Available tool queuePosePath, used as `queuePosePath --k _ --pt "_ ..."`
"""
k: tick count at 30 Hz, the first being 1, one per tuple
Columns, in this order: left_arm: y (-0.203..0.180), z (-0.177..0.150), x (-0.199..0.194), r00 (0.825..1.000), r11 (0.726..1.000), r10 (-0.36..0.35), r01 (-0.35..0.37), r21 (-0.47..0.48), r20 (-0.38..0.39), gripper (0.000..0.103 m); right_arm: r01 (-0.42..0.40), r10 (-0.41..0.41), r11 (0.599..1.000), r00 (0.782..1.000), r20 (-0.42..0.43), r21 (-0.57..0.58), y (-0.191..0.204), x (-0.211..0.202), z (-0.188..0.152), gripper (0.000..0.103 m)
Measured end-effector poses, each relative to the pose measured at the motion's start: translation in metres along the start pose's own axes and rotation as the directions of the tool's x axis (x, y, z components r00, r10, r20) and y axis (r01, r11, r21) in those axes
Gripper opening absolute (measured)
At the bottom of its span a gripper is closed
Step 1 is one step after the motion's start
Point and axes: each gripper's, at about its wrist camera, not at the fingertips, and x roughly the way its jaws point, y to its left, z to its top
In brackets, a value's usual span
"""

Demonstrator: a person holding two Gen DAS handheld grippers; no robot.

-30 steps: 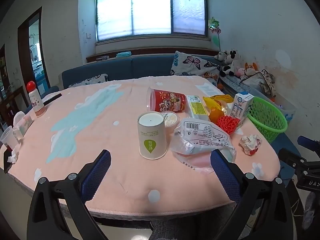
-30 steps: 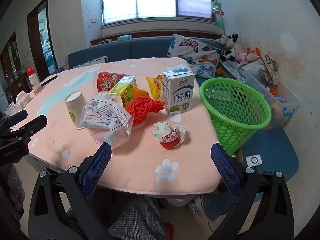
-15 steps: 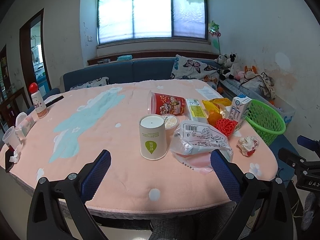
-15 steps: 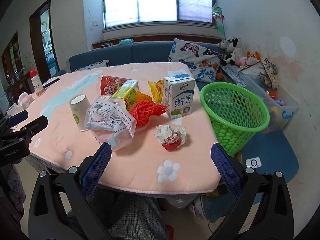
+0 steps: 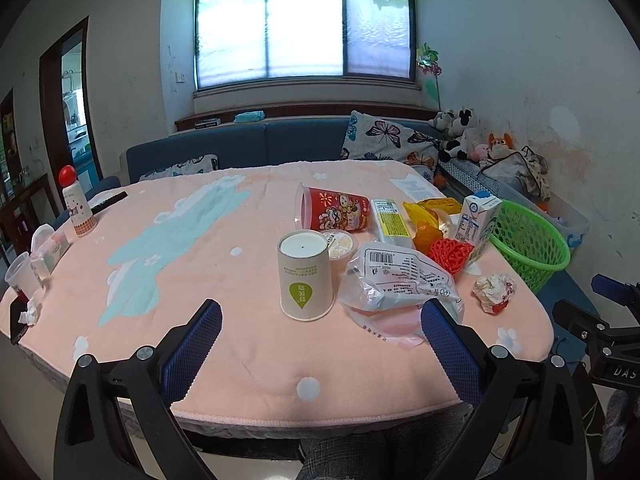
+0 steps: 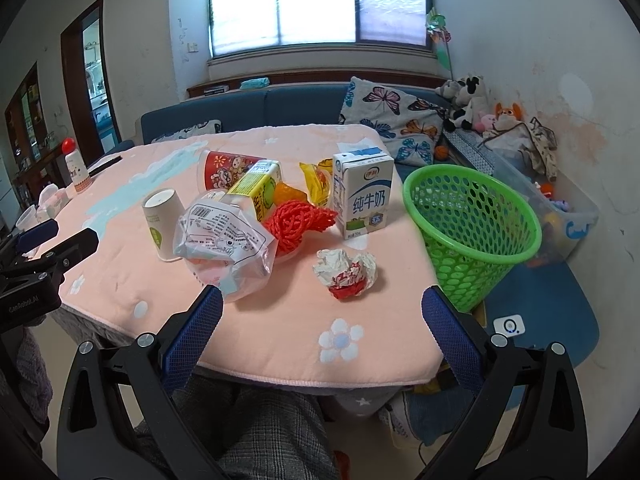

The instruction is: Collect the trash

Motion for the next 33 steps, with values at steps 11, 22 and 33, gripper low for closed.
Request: queuePosePath --k 11,22,33 --pt "-0.002 0.001 0.000 1.000 1.000 0.002 -0.002 0.001 -0.003 0.097 -0.004 0.004 1.000 1.000 -0.002 0.002 0.001 0.002 -0.001 0.099" --pt "-0.001 0.001 0.001 1.000 1.000 0.001 -0.001 0.001 -0.008 0.097 -0.004 0.004 1.000 1.000 -0.005 0.001 0.001 0.003 -0.001 0.099" --pt "0.000 0.001 0.011 1.000 1.000 -0.001 0.001 0.000 -0.021 0.097 -0.001 0.001 1.000 1.000 -0.014 0.003 0.002 0.007 -0.002 0.099"
